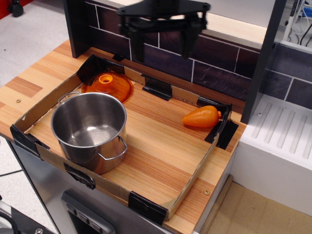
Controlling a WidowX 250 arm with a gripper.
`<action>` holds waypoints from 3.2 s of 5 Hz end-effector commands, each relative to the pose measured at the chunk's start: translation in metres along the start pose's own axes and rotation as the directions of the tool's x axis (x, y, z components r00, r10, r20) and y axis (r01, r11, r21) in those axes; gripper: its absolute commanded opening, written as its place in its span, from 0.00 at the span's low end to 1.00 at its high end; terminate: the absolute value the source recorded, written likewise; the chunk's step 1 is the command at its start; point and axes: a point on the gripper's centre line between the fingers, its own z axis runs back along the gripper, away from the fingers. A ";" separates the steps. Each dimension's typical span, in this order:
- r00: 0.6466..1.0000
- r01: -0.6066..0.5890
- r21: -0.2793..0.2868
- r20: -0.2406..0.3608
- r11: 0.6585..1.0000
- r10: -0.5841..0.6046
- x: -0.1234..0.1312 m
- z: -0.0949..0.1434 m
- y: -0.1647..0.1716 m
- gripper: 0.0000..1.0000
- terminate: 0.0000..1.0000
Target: Topple metal pot
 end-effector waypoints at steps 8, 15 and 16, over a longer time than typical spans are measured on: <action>0.956 0.294 0.099 -0.059 0.951 -0.289 -0.016 -0.059 0.148 1.00 0.00; 0.994 -0.039 0.250 0.111 0.967 0.012 0.012 -0.038 0.130 0.00 0.00; 0.986 -0.124 0.359 0.150 0.925 0.074 0.010 -0.028 0.122 0.00 0.00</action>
